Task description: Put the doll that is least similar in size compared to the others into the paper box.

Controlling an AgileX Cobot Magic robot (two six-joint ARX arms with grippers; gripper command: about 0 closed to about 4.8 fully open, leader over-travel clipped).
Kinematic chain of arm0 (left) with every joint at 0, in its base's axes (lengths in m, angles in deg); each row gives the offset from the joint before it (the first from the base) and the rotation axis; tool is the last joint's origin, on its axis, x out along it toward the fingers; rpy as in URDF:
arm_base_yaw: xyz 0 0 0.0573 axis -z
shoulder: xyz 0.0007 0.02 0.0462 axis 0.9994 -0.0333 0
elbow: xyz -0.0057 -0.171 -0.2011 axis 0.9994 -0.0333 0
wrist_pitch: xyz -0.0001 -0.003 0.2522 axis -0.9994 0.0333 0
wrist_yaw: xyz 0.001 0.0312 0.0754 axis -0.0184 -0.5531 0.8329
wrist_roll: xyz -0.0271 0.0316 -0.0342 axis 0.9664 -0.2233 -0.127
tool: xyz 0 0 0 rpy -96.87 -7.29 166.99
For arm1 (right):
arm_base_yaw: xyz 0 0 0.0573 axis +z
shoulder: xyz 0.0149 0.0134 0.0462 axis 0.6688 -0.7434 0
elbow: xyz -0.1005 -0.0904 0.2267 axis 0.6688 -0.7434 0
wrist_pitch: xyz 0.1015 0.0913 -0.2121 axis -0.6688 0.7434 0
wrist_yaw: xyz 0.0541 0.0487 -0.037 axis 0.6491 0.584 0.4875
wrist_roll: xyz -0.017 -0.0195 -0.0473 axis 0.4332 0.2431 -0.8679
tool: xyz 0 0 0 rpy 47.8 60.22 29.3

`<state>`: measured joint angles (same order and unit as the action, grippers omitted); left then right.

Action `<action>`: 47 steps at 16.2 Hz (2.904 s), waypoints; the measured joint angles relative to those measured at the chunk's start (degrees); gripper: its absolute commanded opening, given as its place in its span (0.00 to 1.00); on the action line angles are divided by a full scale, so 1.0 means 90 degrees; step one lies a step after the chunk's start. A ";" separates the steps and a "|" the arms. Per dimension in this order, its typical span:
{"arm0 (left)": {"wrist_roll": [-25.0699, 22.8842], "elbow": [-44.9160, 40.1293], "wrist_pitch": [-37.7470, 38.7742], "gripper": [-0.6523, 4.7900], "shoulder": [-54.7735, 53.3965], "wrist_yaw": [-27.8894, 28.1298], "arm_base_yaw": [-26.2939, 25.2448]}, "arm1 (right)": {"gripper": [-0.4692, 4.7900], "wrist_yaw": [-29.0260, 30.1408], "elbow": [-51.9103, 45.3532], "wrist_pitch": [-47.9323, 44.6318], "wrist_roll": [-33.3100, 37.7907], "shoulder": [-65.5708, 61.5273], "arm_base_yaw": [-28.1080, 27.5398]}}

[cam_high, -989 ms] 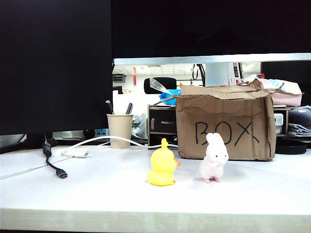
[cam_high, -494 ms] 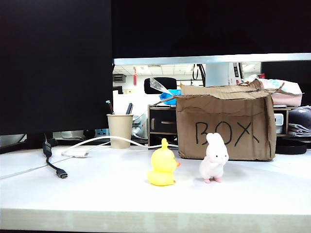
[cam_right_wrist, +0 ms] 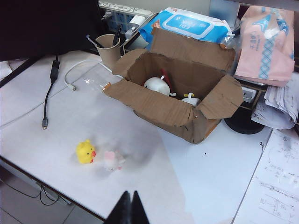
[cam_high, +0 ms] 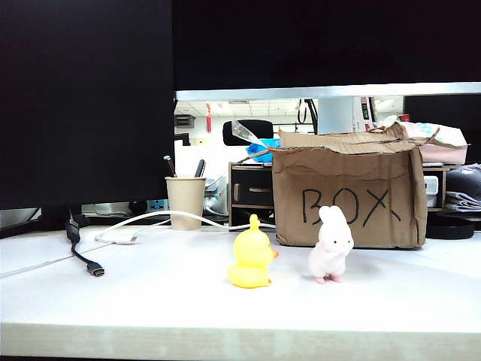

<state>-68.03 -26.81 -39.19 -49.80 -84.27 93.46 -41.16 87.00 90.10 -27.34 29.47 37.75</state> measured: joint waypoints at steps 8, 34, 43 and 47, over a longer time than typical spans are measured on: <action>0.0000 0.0000 0.0000 0.11 0.0000 -0.0002 0.0000 | 0.08 -0.0068 -0.0199 -0.0197 -0.1175 0.0843 -0.4269; 0.0000 0.0000 0.0000 0.11 0.0000 0.0000 0.0000 | 0.08 0.4592 -0.8089 -0.8233 -0.2863 0.3281 -0.9857; 0.0000 0.0000 0.0000 0.11 0.0000 -0.0002 0.0000 | 0.08 0.5634 -0.8281 -0.8614 -0.3045 0.3281 -0.9683; 0.0000 0.0000 0.0000 0.11 0.0000 0.0000 0.0000 | 0.08 0.5610 -0.8281 -0.8614 -0.3045 0.3281 -0.9243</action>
<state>-68.03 -26.81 -39.19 -49.80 -84.27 93.46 9.33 12.46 12.58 -54.75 59.00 -45.44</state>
